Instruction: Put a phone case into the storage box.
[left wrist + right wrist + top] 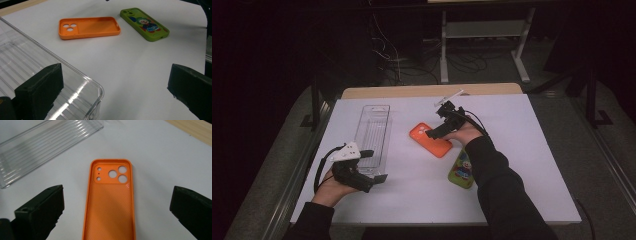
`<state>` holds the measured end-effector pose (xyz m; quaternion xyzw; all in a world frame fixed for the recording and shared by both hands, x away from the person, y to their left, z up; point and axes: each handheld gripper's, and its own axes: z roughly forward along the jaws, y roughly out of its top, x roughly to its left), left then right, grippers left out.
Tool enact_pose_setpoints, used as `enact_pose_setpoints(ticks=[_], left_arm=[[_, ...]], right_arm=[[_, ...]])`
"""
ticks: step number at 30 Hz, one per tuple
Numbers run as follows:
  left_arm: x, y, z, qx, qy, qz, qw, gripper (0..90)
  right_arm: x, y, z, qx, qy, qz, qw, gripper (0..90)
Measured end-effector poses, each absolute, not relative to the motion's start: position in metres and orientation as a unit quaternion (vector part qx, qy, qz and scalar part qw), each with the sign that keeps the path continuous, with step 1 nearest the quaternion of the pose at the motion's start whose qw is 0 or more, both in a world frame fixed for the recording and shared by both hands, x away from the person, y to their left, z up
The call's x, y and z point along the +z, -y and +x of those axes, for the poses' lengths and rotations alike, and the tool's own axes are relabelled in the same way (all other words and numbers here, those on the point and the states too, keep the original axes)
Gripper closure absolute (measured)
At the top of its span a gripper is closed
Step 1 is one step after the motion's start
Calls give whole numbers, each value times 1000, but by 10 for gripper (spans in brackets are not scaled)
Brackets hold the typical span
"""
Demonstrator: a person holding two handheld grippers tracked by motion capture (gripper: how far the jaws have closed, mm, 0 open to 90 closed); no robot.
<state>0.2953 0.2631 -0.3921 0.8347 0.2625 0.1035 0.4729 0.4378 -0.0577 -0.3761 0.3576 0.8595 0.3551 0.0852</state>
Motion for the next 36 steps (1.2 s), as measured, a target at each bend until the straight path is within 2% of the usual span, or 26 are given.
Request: enact_pose_setpoints(ticks=[36], left_arm=[[-392,-262,295,101,-267,835,472,0]], right_arm=[[-432,16,459,252,-893,365,72,0]])
